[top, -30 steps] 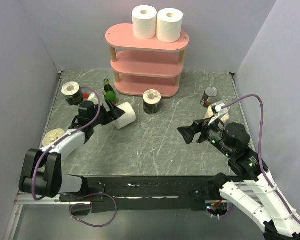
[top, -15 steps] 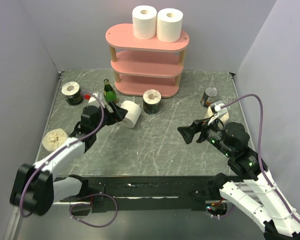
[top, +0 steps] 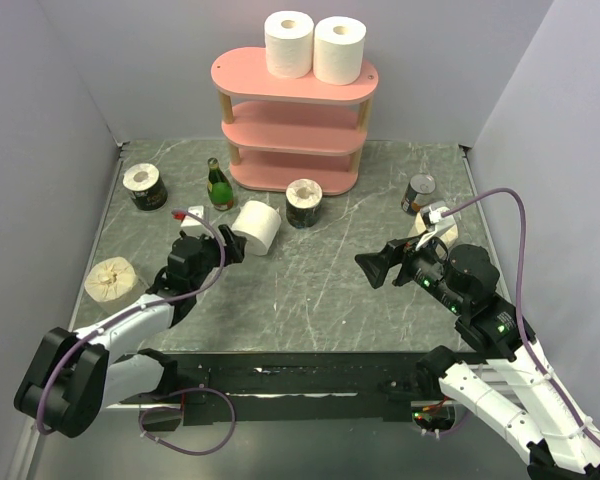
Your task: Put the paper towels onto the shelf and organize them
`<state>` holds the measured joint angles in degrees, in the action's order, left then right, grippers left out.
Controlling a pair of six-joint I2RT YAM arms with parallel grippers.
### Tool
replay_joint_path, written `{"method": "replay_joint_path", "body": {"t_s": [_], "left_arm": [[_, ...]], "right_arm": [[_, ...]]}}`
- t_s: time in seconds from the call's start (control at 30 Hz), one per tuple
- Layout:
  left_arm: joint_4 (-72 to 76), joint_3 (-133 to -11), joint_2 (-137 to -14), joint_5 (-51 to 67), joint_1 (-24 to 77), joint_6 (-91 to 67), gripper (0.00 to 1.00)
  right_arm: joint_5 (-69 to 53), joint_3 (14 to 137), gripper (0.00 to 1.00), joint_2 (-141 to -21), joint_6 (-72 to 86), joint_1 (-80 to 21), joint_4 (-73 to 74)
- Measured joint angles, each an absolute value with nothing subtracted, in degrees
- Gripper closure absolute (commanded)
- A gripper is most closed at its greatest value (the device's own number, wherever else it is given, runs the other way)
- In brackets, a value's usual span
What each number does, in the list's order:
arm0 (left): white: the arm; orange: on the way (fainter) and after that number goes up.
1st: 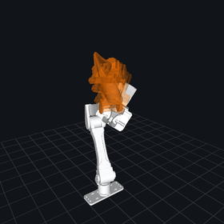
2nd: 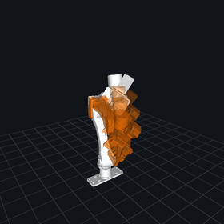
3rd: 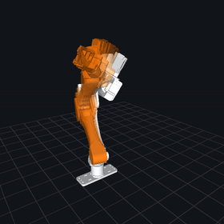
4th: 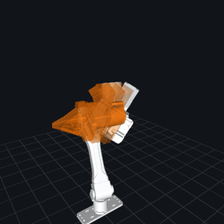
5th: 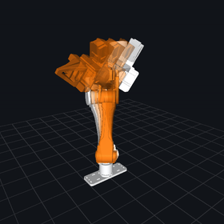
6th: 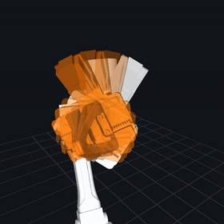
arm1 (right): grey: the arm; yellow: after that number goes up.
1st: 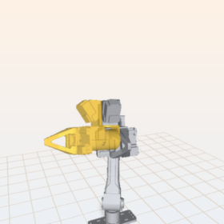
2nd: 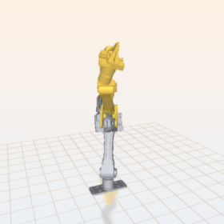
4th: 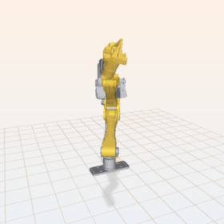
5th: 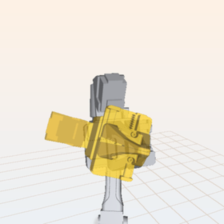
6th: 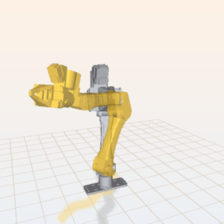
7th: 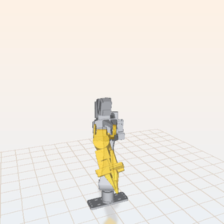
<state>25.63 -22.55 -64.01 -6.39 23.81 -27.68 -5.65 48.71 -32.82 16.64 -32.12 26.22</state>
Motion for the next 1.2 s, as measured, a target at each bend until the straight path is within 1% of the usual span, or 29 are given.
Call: {"method": "replay_joint_path", "body": {"t_s": [0.07, 0.13, 0.2, 0.3, 0.43, 0.5, 0.57, 0.67, 0.83, 0.97, 1.2], "left_arm": [[27.4, -22.1, -64.3, -6.9, 23.8, -26.0, 0.2], [28.4, -22.1, -64.7, -7.0, 23.8, -24.1, 0.22], [28.8, -22.1, -64.8, -6.9, 23.9, -21.3, 0.22], [27.3, -23.9, -65.1, -7.7, 25.5, -15.5, 0.19], [21.8, -30.9, -66.4, -10.3, 29.6, -6.0, 0.14], [19.8, -34.1, -66.4, -10.9, 31.7, 2.7, 0.12], [19.2, -35.0, -66.3, -10.9, 33.6, 9.7, 0.09], [18.7, -33.3, -66.0, -10.4, 35.4, 23.7, 0.07], [19.3, -26.2, -65.8, -10.5, 35.7, 39.8, 0.06], [21.7, -23.7, -66.7, -10.4, 35.7, 47.3, 0.07], [31.6, -23.8, -75.4, -10.4, 35.0, 54.1, 0.12]], "right_arm": [[-5.7, 48.7, 0.0, -32.8, 16.6, -32.1, 26.2], [-5.7, 48.7, 0.01, -32.8, 16.6, -32.1, 26.2], [-5.7, 48.7, 0.0, -32.8, 16.6, -32.1, 26.2], [-5.7, 48.7, 0.0, -32.8, 16.6, -32.1, 26.2], [-5.6, 48.7, 0.0, -32.8, 16.6, -32.1, 26.2], [-5.6, 48.7, 0.0, -32.8, 16.6, -32.1, 26.2], [-5.6, 48.7, 0.0, -32.8, 16.6, -32.1, 26.2], [-5.6, 48.5, 0.0, -32.8, 16.6, -32.1, 26.0], [-5.6, 48.3, 0.01, -32.8, 16.5, -32.1, 25.7], [-5.5, 48.3, 0.0, -32.8, 16.4, -32.1, 25.4], [-4.1, 48.1, 0.0, -32.2, 15.7, -32.1, 24.9]]}}
